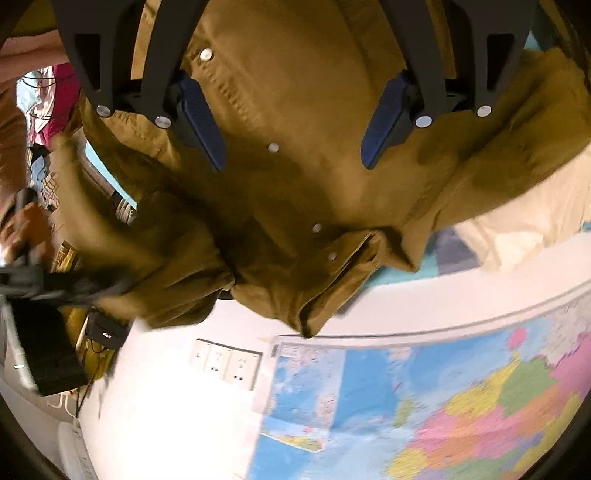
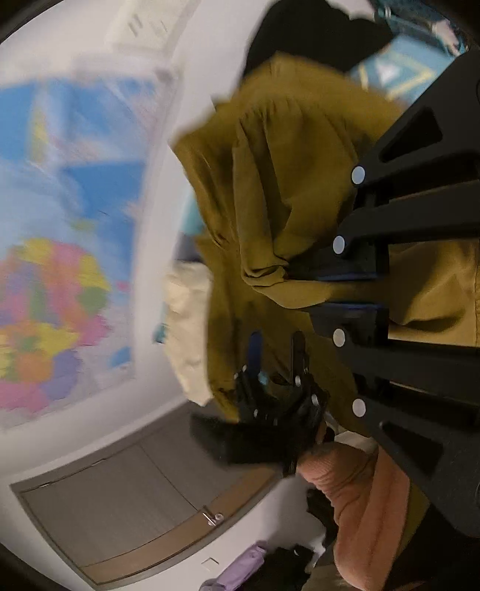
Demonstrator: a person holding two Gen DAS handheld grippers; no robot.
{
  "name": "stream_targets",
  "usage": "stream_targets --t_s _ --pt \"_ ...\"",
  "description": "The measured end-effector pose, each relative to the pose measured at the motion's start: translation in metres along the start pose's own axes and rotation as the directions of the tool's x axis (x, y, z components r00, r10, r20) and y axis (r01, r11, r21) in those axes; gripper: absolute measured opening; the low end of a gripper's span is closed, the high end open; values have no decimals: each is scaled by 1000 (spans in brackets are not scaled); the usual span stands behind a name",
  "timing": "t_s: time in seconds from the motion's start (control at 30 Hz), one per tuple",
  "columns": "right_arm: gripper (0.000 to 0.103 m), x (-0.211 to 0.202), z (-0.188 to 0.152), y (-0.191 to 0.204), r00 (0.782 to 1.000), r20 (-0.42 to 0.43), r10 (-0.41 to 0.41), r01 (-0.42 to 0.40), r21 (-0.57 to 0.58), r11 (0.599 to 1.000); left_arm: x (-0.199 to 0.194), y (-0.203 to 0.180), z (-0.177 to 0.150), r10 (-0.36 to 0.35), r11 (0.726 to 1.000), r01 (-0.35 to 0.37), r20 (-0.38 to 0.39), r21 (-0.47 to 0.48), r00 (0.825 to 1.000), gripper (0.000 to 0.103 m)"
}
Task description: Fold large clothes
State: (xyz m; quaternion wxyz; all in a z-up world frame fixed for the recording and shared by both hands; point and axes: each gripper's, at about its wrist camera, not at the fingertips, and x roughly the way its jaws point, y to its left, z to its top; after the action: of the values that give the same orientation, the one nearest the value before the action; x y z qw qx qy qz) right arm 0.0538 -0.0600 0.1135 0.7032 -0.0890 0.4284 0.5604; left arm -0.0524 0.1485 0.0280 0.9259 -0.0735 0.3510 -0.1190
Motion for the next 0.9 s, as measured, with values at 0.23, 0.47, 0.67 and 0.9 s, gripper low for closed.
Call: stream_targets --t_s 0.23,0.47,0.67,0.9 --pt "42 61 -10 -41 997 -76 27 -16 139 990 -3 16 -22 -30 998 28 -42 -47 999 76" --pt "71 -10 -54 -111 961 76 -267 240 259 936 45 -6 -32 -162 986 154 -172 -58 972 85" --pt "79 -6 -117 -185 956 -9 -294 269 432 861 111 -32 -31 -202 979 187 -312 -79 928 77" --pt "5 -3 -130 -203 989 84 -118 66 462 884 110 -26 -13 -243 970 225 -305 -94 921 6"
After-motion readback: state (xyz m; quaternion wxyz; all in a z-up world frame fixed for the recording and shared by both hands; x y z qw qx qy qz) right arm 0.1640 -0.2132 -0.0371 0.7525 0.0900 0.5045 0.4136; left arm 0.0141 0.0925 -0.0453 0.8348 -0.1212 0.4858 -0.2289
